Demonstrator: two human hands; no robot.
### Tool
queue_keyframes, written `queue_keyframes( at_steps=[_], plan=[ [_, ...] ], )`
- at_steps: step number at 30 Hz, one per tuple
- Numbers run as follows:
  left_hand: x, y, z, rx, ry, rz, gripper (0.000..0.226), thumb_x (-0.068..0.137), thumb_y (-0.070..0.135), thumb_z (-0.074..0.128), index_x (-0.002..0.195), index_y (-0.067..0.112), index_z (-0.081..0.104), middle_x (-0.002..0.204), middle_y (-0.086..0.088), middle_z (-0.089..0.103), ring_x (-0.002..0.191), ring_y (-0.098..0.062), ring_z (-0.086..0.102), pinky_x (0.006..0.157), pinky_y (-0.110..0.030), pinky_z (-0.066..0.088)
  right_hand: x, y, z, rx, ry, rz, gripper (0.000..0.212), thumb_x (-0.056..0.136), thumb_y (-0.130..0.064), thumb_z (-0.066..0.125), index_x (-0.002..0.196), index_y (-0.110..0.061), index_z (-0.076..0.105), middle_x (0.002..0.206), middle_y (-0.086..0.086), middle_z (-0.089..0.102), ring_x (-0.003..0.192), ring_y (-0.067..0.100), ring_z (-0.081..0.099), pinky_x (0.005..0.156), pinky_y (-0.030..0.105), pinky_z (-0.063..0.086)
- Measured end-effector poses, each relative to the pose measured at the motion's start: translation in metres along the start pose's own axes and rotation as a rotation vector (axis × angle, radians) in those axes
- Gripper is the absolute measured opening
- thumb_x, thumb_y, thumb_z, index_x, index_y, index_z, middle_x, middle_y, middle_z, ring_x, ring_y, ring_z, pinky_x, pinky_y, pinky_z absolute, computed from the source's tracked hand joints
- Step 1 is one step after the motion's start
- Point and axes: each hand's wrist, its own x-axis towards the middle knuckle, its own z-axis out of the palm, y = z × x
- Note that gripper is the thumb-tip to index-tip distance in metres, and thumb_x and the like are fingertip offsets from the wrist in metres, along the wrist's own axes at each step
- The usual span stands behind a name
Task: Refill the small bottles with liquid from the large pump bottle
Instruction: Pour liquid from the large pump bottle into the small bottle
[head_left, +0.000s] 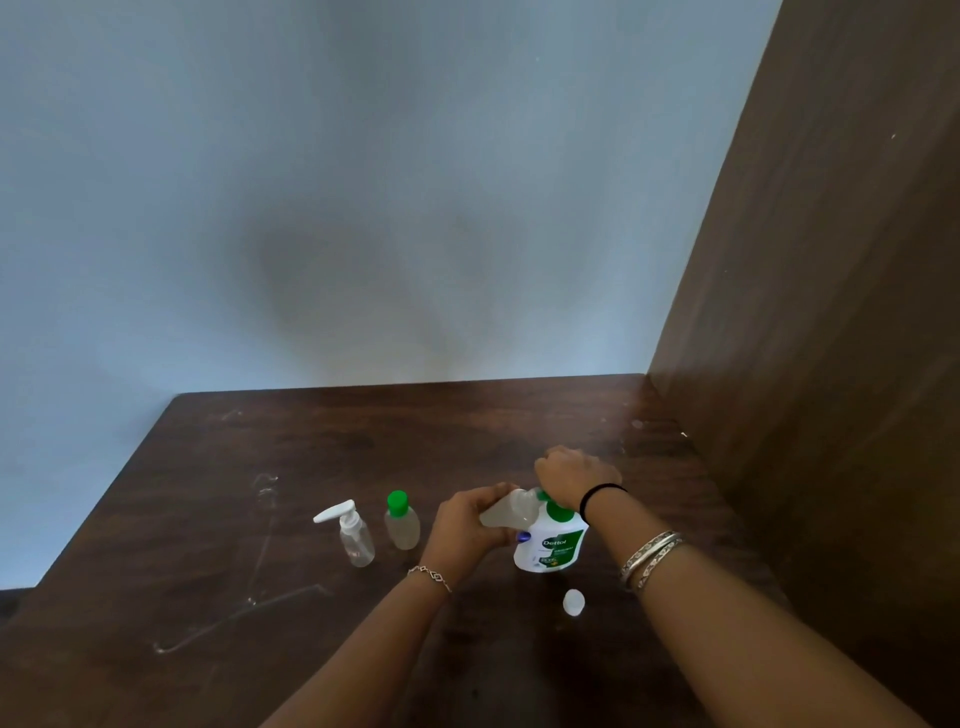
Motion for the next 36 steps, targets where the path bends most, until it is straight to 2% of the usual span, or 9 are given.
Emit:
queue_keyframes(
  at_steps=[10,15,19,26,31,33,36],
  plan=[
    [0.0014,0.0012,0.0004,-0.021,-0.005,0.001,0.054,0.065,0.016,0.080,0.115,0.019,0.062,0.104,0.009,0.064,0.097,0.002,0.054,0.071,0.008,0.035,0.0022,0.0004,-0.0011,0.000,0.019,-0.026,0.033,0.091,-0.026,0.032,0.110,-0.016,0.056,0.117,0.012,0.059,0.101,0.028,0.056,0.081,0.036,0.038],
    [0.0022,0.0000,0.0001,0.003,0.007,0.000,0.054,0.064,0.015,0.080,0.115,0.018,0.063,0.101,0.013,0.061,0.098,0.002,0.053,0.070,0.009,0.033,0.0034,0.0019,0.0037,-0.015,0.011,-0.012,0.035,0.092,-0.026,0.031,0.115,-0.015,0.055,0.124,0.012,0.057,0.108,0.029,0.055,0.085,0.037,0.038],
    [0.0018,-0.0023,0.0003,0.011,0.005,-0.002,0.054,0.064,0.017,0.080,0.115,0.021,0.063,0.107,0.006,0.067,0.098,0.003,0.055,0.072,0.007,0.036,0.0024,0.0014,0.0020,-0.036,0.001,-0.026,0.034,0.092,-0.026,0.032,0.113,-0.014,0.056,0.122,0.013,0.057,0.107,0.030,0.056,0.086,0.037,0.039],
    [0.0020,0.0003,0.0001,-0.020,-0.001,0.011,0.053,0.065,0.015,0.080,0.115,0.019,0.062,0.102,0.011,0.063,0.097,0.001,0.054,0.069,0.008,0.035,0.0059,0.0022,0.0001,-0.035,-0.012,-0.040,0.034,0.091,-0.027,0.032,0.111,-0.015,0.056,0.121,0.010,0.057,0.106,0.029,0.055,0.082,0.037,0.037],
    [0.0030,0.0009,-0.0002,-0.025,-0.003,0.029,0.052,0.065,0.015,0.079,0.114,0.019,0.063,0.099,0.014,0.060,0.094,0.002,0.054,0.069,0.008,0.036,0.0062,0.0017,0.0010,-0.021,0.023,-0.013,0.035,0.092,-0.027,0.032,0.113,-0.015,0.056,0.121,0.012,0.058,0.106,0.029,0.056,0.086,0.037,0.040],
    [0.0022,0.0001,-0.0005,-0.027,0.002,0.022,0.052,0.065,0.015,0.080,0.113,0.019,0.063,0.098,0.015,0.060,0.091,0.005,0.054,0.069,0.007,0.036,0.0056,-0.0001,0.0023,-0.041,0.028,-0.008,0.035,0.092,-0.026,0.032,0.114,-0.015,0.057,0.122,0.012,0.058,0.107,0.029,0.056,0.087,0.038,0.040],
    [-0.0002,-0.0026,-0.0003,-0.044,-0.003,0.013,0.050,0.064,0.015,0.080,0.111,0.019,0.065,0.096,0.015,0.062,0.079,0.019,0.053,0.070,0.005,0.038,0.0037,-0.0011,0.0034,-0.038,0.024,0.001,0.035,0.092,-0.026,0.032,0.114,-0.015,0.056,0.123,0.012,0.058,0.107,0.029,0.056,0.088,0.038,0.040]
  ],
)
